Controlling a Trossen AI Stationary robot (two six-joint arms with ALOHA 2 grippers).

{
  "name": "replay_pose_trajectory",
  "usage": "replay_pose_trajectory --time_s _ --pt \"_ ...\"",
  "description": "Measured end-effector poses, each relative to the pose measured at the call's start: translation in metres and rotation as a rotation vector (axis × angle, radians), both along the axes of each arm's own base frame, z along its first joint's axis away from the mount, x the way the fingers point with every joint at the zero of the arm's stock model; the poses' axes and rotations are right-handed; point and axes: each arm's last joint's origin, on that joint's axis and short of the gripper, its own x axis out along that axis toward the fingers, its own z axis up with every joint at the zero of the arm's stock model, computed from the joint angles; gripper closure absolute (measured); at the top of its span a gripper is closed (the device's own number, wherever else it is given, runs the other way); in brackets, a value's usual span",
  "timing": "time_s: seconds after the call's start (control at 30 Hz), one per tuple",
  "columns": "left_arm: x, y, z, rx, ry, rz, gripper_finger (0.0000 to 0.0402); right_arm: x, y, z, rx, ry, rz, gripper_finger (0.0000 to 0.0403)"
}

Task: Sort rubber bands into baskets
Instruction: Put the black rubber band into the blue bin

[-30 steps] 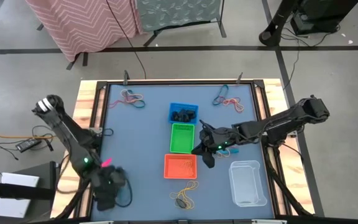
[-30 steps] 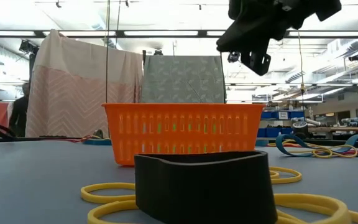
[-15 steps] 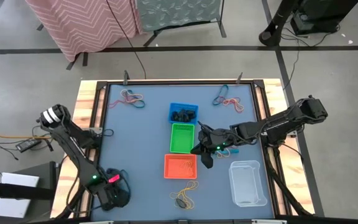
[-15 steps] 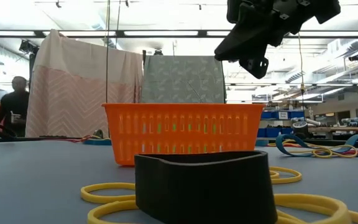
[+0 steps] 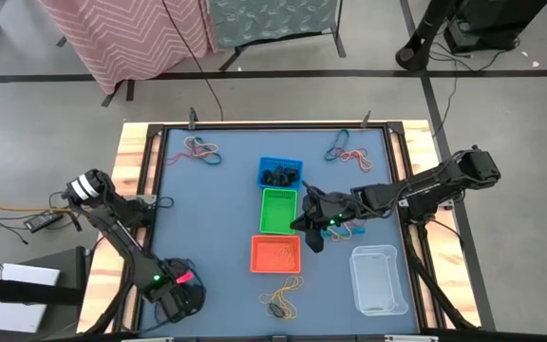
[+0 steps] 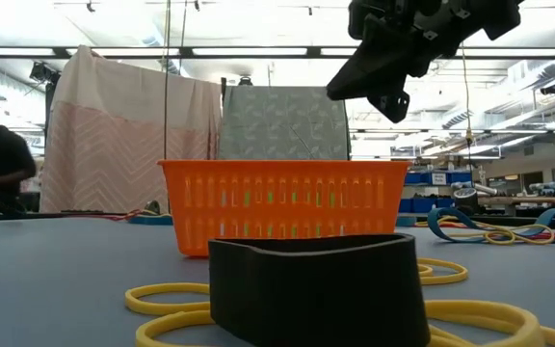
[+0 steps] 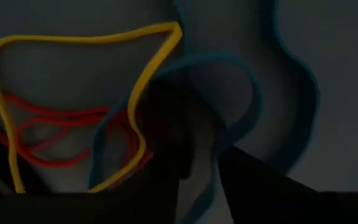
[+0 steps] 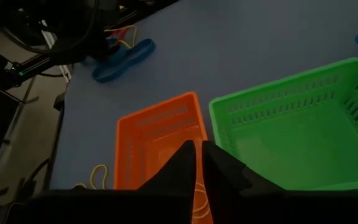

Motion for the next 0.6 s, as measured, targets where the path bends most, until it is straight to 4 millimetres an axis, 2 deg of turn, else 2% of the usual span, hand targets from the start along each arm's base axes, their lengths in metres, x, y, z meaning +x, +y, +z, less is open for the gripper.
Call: replay_pose_trajectory --time_s 0.17,0.43,0.6 --pt "-0.002 0.003 0.002 0.017 0.024 0.007 0.0310 0.000 0.000 0.000 -0.006 -0.001 0.003 0.0366" --pt "-0.004 0.003 0.036 0.046 -0.028 -0.059 0.0312 0.001 -0.002 0.000 -0.010 -0.001 0.000 0.0363" --pt "-0.009 0.000 0.039 0.054 -0.019 -0.088 0.0311 0.002 -0.008 -0.003 -0.011 0.009 -0.020 0.0364"
